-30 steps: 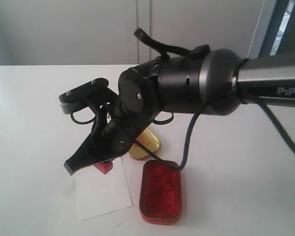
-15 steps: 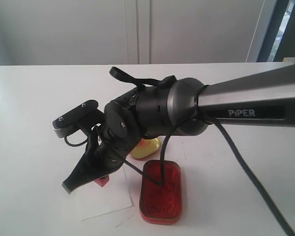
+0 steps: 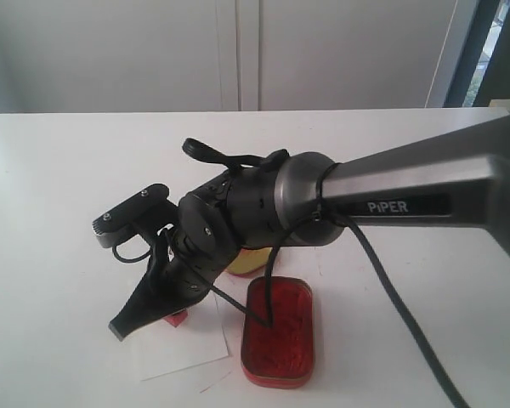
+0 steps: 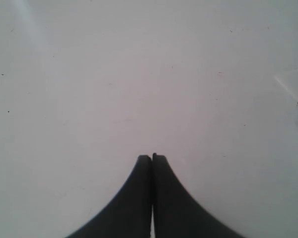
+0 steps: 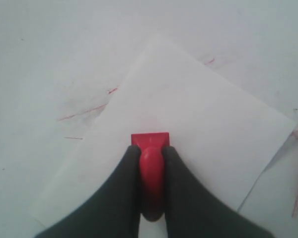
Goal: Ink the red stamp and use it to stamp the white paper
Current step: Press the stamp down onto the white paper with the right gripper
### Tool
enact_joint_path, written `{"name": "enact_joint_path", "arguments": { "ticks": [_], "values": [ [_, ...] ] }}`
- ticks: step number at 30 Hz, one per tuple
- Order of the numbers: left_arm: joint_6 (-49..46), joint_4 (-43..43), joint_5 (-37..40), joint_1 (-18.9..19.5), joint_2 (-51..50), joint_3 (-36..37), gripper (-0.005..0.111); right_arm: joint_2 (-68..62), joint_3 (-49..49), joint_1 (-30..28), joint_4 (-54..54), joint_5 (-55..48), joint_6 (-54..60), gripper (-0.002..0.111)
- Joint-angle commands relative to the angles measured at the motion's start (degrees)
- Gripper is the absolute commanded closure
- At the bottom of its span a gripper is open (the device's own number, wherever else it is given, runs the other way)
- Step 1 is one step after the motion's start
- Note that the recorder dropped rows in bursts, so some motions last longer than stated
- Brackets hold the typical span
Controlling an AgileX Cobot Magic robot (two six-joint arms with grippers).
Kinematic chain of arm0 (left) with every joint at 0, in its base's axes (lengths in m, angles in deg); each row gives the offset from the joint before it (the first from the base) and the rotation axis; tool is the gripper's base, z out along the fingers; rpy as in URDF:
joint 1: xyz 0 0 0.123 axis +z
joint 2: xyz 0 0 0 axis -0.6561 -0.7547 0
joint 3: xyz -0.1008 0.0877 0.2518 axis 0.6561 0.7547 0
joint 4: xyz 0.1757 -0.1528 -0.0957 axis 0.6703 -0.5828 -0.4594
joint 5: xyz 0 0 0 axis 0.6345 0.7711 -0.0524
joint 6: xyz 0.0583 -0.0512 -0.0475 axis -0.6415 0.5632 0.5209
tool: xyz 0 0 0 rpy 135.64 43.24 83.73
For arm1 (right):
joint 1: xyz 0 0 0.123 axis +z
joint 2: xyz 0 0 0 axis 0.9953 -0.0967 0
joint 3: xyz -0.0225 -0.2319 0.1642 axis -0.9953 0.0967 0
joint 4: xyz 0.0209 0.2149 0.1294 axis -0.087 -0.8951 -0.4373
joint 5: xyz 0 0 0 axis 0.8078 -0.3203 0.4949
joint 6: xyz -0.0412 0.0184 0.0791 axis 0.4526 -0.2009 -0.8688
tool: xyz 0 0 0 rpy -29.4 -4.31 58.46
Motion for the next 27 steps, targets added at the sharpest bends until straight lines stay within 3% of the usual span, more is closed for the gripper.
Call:
{"name": "enact_joint_path", "arguments": {
  "ticks": [1, 7, 27],
  "values": [
    [0.2, 0.0, 0.3, 0.1, 0.2, 0.5, 0.107, -0.2, 0.0, -0.1, 0.5, 0.7, 0.2, 0.108],
    [0.2, 0.0, 0.3, 0.1, 0.2, 0.5, 0.107, -0.2, 1.5, -0.6, 0.5, 1.9, -5.8, 0.108],
    [0.2, 0.0, 0.3, 0.1, 0.2, 0.5, 0.107, -1.2, 3.4, -0.6, 0.1, 2.8, -6.2, 0.108]
  ]
}}
